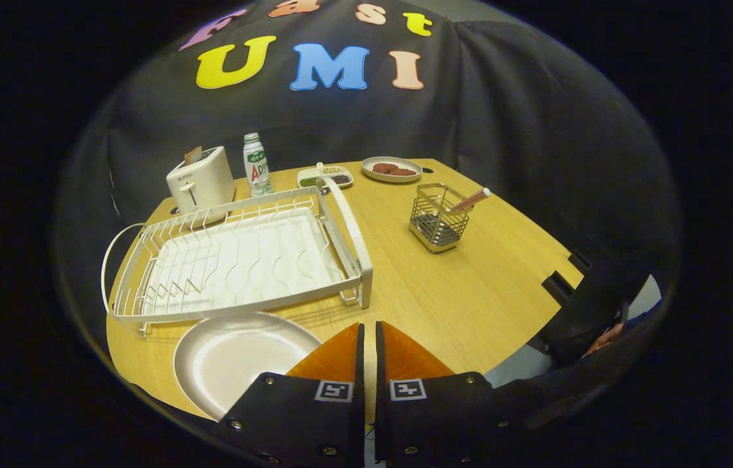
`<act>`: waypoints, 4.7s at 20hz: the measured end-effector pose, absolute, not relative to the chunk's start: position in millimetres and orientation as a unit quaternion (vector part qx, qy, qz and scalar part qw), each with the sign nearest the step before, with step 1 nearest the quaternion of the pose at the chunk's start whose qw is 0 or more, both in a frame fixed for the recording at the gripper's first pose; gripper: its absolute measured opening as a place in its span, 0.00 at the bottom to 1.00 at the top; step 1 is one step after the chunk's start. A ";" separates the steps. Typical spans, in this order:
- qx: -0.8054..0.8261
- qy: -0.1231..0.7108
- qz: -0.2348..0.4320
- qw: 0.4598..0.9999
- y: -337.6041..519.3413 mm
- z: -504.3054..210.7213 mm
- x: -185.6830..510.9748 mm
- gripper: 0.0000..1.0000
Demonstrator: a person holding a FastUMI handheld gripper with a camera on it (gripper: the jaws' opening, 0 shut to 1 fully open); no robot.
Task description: Take the plate from the dish rack, then take the spoon from the basket and place it into the plate.
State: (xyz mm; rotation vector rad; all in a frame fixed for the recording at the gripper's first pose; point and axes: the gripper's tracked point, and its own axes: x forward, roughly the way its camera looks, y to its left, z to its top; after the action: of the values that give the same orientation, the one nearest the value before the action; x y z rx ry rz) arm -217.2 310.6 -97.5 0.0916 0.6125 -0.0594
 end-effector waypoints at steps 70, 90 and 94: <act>-0.091 0.105 0.204 0.969 311.0 69.4 -200.2 0.02; -0.098 0.194 0.392 0.894 434.2 -49.8 -300.9 0.02; -0.101 0.206 0.398 0.888 438.4 -68.1 -296.0 0.02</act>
State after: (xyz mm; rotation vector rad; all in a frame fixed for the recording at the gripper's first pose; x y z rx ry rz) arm -296.0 438.4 -68.1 -0.2098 0.4283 0.8267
